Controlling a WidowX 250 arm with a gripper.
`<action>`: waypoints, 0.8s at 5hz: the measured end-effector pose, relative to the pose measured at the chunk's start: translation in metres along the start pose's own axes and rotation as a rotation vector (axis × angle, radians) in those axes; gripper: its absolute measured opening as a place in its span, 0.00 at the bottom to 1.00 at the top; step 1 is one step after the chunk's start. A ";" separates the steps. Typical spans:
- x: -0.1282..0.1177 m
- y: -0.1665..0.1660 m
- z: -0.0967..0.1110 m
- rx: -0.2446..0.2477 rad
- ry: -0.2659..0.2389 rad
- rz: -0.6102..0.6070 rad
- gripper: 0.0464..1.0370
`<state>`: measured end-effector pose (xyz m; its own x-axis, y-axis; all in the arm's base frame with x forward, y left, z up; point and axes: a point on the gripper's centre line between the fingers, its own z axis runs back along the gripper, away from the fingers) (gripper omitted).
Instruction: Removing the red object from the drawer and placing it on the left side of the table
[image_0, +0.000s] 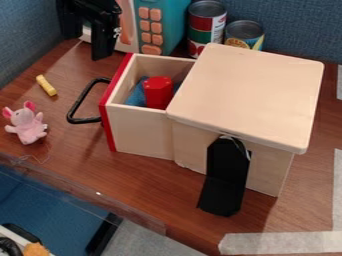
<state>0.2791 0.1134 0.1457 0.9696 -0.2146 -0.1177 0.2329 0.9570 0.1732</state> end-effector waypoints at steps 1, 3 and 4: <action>0.001 -0.003 -0.008 -0.020 0.023 -0.013 0.96; 0.015 -0.022 -0.007 -0.045 -0.026 -0.186 0.96; 0.021 -0.031 -0.008 -0.057 -0.046 -0.259 0.96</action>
<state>0.2917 0.0807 0.1298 0.8811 -0.4609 -0.1058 0.4700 0.8783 0.0874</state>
